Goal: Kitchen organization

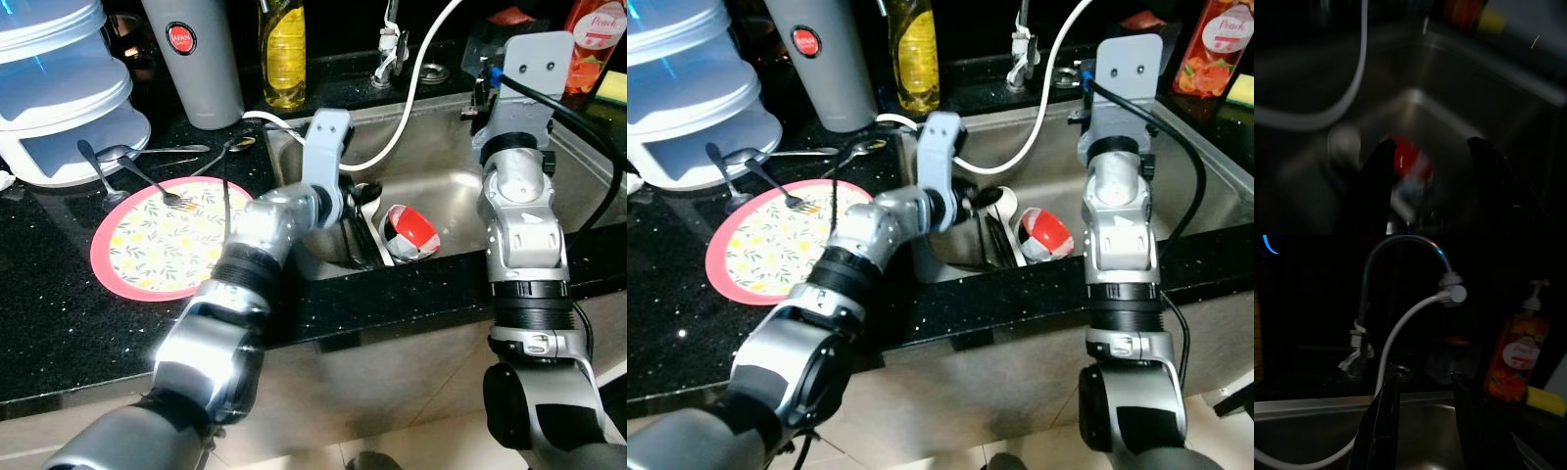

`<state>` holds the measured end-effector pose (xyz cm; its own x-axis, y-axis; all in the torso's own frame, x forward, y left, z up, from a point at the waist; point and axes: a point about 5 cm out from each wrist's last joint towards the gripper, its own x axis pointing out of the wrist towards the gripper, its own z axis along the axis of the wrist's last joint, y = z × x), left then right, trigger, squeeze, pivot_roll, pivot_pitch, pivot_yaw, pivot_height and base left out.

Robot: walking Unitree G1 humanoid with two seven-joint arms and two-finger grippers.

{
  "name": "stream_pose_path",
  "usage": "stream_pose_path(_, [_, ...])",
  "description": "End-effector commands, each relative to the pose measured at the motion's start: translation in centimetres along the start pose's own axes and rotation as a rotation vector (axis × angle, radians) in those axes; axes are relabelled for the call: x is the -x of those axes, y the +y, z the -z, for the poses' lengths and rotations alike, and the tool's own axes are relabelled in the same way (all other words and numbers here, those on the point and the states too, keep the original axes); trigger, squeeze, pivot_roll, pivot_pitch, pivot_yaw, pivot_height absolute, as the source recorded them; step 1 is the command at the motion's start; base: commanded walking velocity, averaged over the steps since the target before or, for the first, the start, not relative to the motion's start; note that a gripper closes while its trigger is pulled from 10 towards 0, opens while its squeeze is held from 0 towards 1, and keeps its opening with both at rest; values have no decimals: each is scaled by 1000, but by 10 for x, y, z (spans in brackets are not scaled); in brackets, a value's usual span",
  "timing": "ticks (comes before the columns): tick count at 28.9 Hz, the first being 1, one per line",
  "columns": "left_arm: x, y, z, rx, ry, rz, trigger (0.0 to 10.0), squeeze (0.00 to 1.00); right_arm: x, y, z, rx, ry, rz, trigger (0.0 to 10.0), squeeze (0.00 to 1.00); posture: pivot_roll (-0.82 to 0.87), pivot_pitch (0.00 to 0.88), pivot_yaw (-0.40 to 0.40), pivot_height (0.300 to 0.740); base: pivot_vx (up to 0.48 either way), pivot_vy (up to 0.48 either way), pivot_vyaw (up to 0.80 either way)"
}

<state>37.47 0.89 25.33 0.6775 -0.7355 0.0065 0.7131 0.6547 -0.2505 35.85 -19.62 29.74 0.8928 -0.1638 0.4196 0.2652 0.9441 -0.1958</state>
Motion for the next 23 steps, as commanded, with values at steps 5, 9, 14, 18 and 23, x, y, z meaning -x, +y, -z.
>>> stream_pose_path(5, [17, 13, -24, -246, -87, -142, 10000, 0, 0, 5, -12, -32, -57, -30, 10000, 0, -69, 30, 64, 740, 0, 0, 0])
stream_pose_path(9, [42, 42, -31, -387, -68, -398, 10000, 0, 3, 15, -19, -89, -94, -91, 10000, 0, -53, 20, 70, 740, 0, 0, 0])
stream_pose_path(14, [80, 83, -28, -340, -29, -630, 10000, 0, 6, 26, -19, -184, -77, -125, 10000, 0, -41, 21, 74, 740, 0, 0, 0])
stream_pose_path(18, [93, 98, -25, -272, 23, -764, 10000, 0, 8, 27, -18, -187, -77, -129, 10000, 0, -39, 20, 75, 740, 0, 0, 0])
stream_pose_path(23, [108, 94, -26, -188, -12, -926, 10000, 400, 9, 27, -15, -195, -71, -130, 10000, 0, -13, 10, 74, 740, 0, 0, 0])
